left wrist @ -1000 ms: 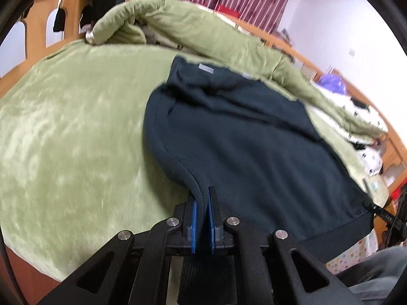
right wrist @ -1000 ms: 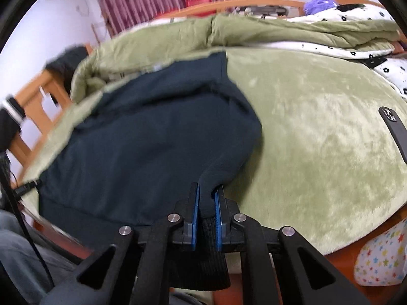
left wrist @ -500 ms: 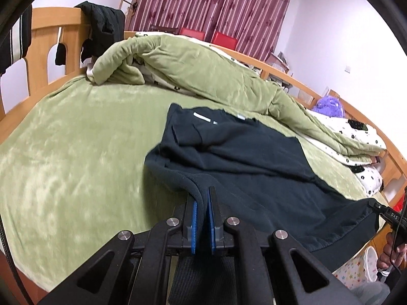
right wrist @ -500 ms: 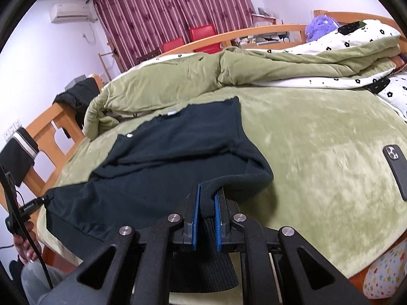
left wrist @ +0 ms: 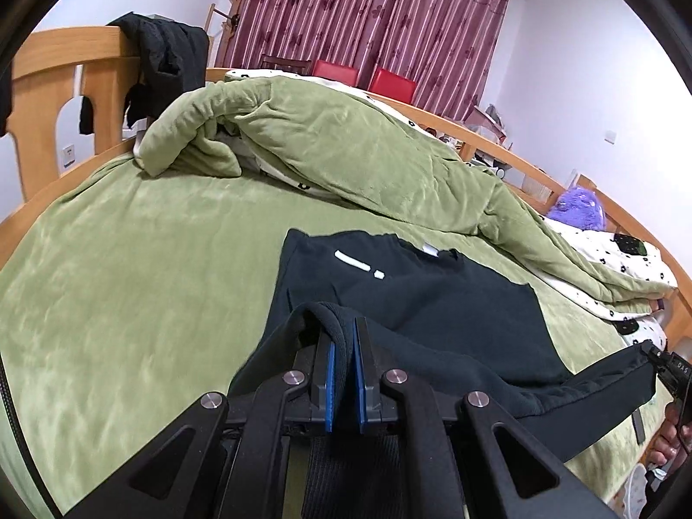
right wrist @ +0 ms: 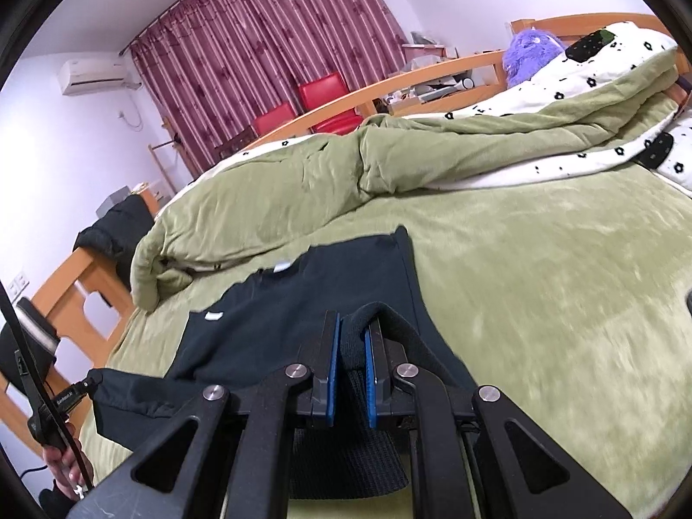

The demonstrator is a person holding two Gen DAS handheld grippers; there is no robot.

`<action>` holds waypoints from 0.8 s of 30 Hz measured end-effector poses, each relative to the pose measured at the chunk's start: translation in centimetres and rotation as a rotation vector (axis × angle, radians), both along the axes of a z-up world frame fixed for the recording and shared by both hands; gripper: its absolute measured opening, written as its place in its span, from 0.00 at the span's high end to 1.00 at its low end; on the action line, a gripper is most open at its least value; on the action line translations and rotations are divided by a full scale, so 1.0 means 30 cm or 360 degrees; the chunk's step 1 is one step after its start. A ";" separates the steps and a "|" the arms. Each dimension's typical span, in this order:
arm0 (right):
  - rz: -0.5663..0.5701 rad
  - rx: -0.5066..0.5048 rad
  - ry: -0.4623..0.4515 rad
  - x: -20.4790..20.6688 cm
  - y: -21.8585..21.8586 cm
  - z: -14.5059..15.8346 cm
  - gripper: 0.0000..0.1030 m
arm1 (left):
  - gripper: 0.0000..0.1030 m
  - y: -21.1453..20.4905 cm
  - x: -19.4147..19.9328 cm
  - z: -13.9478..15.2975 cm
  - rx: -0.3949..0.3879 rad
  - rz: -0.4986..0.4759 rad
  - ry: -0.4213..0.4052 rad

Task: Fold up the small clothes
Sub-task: 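Lift the hem with both grippers and fold it up toward the collar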

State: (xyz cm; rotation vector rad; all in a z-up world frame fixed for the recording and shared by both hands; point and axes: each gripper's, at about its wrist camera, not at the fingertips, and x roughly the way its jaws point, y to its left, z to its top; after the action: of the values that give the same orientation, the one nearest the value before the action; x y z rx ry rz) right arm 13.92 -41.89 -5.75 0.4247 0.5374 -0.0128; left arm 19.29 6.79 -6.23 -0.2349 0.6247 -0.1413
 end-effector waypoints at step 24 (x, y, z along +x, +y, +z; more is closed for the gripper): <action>-0.0026 -0.0085 0.0116 0.676 -0.033 -0.216 0.90 | 0.92 -0.096 0.554 -0.188 0.0217 0.0051 0.0105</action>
State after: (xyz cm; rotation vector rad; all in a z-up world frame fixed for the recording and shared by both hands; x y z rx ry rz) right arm 34.21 -42.87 -12.24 0.3776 0.6040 -0.0586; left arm 35.92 3.92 -11.87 -0.1178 0.6929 -0.0598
